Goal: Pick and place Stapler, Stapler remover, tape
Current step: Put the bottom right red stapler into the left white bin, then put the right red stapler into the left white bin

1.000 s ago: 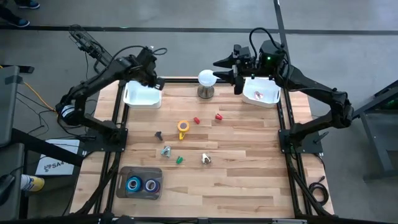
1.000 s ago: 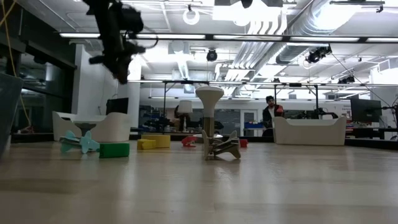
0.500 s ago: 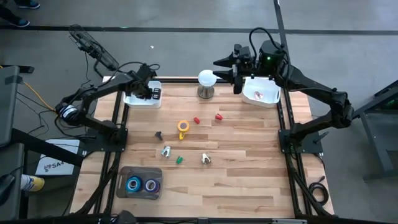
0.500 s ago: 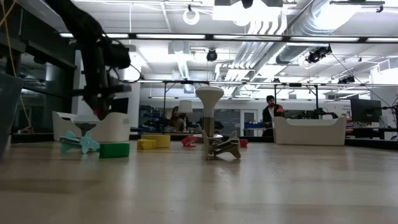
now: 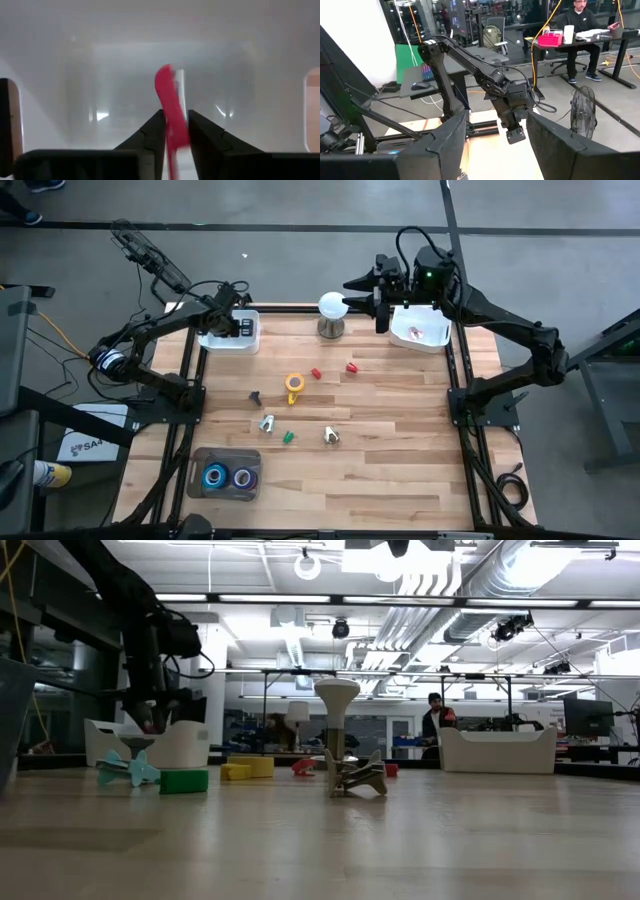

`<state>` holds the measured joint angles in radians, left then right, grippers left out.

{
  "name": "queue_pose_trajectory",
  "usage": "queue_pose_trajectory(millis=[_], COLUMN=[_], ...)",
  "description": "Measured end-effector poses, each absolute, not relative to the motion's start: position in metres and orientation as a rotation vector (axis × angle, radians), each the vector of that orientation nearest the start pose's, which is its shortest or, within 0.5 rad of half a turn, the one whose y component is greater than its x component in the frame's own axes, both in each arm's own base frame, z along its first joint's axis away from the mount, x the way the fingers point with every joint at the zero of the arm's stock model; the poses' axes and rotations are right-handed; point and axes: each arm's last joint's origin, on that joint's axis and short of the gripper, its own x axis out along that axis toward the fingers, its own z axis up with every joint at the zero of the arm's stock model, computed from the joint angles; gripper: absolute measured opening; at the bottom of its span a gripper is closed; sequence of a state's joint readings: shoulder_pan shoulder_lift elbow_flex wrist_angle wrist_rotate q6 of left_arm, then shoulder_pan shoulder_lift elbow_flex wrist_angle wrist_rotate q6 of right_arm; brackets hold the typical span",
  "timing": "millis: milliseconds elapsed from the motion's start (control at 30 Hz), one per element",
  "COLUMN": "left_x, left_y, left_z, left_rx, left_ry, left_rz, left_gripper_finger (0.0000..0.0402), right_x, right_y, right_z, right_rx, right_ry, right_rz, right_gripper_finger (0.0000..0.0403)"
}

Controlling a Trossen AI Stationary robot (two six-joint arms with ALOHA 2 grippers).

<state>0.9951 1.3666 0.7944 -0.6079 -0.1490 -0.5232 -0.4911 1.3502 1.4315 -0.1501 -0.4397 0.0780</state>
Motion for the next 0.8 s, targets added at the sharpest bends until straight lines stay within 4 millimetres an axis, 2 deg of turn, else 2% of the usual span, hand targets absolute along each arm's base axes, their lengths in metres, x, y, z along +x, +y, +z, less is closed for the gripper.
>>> queue_pose_trajectory(millis=[300, 567, 800], left_x=[0.128, 0.129, 0.127], left_y=[0.205, 0.204, 0.199], left_z=[0.191, 0.192, 0.207], left_rx=[-0.922, -0.941, -0.888], left_ry=[0.856, 0.847, 0.794], left_rz=[1.303, 1.253, 1.176], left_gripper_finger=[0.0128, 0.0133, 0.0134], right_x=[0.266, 0.266, 0.263], right_y=[-0.128, -0.129, -0.130], right_z=[0.434, 0.427, 0.415], right_rx=[0.111, 0.143, 0.147], right_ry=[0.063, 0.132, 0.253], right_rz=[-0.054, -0.081, -0.183], right_gripper_finger=[0.0201, 0.0201, 0.0201])
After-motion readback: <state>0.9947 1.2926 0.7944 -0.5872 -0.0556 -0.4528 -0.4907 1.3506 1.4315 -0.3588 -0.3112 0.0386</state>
